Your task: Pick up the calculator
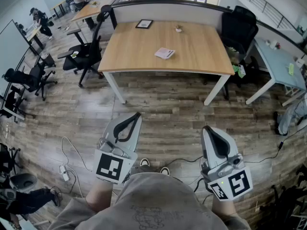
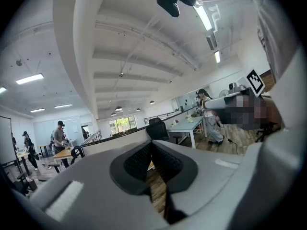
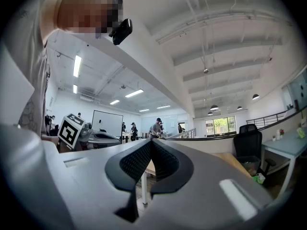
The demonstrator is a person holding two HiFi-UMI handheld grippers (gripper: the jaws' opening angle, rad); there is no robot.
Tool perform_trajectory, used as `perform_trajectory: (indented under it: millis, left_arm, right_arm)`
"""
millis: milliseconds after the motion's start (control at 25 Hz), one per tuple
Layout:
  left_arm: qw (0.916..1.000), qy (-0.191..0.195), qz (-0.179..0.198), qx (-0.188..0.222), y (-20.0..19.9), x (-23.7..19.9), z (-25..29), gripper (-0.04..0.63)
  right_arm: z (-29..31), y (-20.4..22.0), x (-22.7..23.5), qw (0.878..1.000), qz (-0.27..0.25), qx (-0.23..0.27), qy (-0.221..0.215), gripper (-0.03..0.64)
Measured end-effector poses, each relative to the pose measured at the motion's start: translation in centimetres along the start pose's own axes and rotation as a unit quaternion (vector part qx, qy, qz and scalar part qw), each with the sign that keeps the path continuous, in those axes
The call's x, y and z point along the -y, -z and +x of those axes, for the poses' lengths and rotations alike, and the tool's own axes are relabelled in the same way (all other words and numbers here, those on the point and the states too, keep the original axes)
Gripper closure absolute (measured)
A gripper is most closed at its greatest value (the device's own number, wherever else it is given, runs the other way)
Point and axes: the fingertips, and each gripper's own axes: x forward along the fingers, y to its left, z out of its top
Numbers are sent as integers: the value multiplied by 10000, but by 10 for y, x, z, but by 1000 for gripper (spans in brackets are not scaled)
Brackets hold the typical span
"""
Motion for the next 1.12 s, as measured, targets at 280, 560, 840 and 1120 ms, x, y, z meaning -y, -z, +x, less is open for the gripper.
perform_trajectory:
  millis: [280, 560, 840, 1120]
  left_arm:
    - [10000, 3, -4, 1, -1, 19, -8, 594]
    - [10000, -1, -34, -44, 1, 39, -8, 594]
    - [9999, -108, -37, -13, 2, 37, -4, 594]
    - [9999, -128, -61, -28, 9, 15, 23, 594]
  right_arm:
    - [-19, 4, -1, 9999, 105, 72, 11, 606]
    - [-41, 6, 14, 9990, 278, 170, 306, 583]
    - [-41, 16, 23, 9991, 145, 15, 394, 413]
    - [-7, 32, 42, 9987, 290, -175, 374, 413]
